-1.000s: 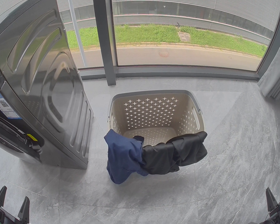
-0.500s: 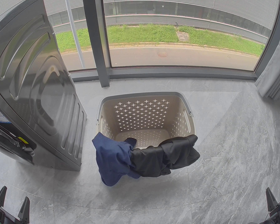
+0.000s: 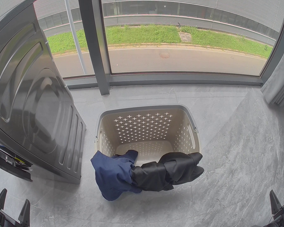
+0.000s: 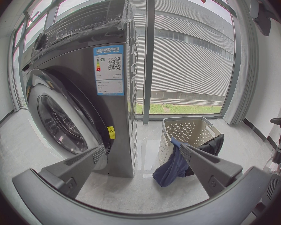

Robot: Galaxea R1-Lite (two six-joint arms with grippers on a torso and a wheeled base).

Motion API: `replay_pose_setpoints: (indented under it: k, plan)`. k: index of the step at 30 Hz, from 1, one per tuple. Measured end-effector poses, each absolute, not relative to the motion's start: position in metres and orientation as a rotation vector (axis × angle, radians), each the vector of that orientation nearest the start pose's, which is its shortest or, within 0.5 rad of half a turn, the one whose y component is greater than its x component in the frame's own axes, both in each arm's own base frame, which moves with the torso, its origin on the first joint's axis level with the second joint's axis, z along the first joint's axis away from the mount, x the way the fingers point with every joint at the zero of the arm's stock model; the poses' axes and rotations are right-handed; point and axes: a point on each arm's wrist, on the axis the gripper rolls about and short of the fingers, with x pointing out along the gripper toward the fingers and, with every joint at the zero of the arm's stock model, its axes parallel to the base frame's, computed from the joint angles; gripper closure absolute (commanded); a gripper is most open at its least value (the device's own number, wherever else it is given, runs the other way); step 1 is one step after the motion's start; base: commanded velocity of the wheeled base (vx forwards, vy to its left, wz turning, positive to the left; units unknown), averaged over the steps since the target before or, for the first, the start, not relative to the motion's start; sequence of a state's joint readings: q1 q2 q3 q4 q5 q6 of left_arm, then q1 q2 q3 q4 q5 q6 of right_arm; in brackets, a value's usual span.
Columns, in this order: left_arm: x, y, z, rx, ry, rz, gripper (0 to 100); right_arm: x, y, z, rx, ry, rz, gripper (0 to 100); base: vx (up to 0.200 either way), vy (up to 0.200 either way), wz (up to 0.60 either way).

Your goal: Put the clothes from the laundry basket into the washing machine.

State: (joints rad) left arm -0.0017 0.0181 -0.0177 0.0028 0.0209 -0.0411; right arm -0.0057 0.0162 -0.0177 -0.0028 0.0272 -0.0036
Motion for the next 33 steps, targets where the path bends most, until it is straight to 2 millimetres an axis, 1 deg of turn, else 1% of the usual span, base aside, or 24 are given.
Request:
replay_pose_setpoints:
  k: [9,21,33]
  plan:
    - [-0.0227,0.0005,0.0805,-0.041,0.003,0.019,0,-0.0229,0.0007,0.081,-0.003,-0.004,0.022,0,0.0,-0.2,0.0]
    - [-0.0227,0.0005,0.0805,-0.041,0.003,0.019,0,-0.0229,0.0007,0.081,-0.003,-0.004,0.023,0,0.0,0.0,0.0]
    - [-0.0228,0.0005,0.0805,-0.041,0.002,0.019,0,-0.0229,0.0007,0.081,-0.003,-0.004,0.022,0,0.2,0.0,0.0]
